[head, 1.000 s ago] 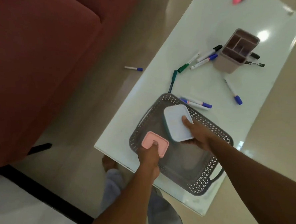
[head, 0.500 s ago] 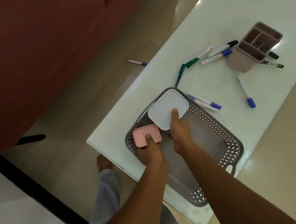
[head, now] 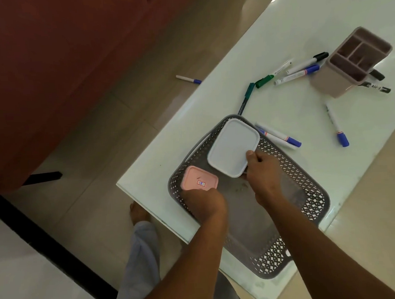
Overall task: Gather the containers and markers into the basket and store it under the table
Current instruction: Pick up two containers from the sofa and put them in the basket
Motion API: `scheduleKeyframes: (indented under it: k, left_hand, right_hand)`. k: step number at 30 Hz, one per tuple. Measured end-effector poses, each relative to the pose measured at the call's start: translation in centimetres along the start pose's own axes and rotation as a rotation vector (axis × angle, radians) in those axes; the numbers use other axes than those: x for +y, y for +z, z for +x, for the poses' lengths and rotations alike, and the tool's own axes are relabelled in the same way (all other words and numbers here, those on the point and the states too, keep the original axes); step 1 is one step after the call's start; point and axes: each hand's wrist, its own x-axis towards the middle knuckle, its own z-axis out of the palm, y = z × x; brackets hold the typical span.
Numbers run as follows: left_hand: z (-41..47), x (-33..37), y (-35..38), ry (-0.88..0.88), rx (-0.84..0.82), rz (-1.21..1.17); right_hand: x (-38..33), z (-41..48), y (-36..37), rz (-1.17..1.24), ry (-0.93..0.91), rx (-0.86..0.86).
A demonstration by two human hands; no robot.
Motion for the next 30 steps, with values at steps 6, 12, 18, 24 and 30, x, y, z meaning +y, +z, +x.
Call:
scheduleKeyframes:
  k: [6, 12, 18, 24, 30]
  left_hand:
    - [0.2, 1.6, 0.8, -0.152, 0.022, 0.01]
    - [-0.8, 2.4, 0.5, -0.033, 0.102, -0.054]
    - [0.1, 0.0, -0.2, 0.302, 0.108, 0.005]
    - [0.2, 0.2, -1.0, 0.344, 0.069, -0.016]
    - [0.2, -0.4, -2.0, 0.391, 0.04, -0.041]
  right_hand:
    - [-1.1, -1.0, 1.4, 0.049, 0.061, 0.018]
    - [-0.7, -1.9, 1.9, -0.039, 0.001, 0.029]
    - [0.1, -2.9, 2.2, 0.033, -0.014, 0.071]
    - [0.4, -3.1, 2.8, 0.009, -0.077, 0.203]
    - [0.7, -3.5, 3.3, 0.043, -0.013, 0.212]
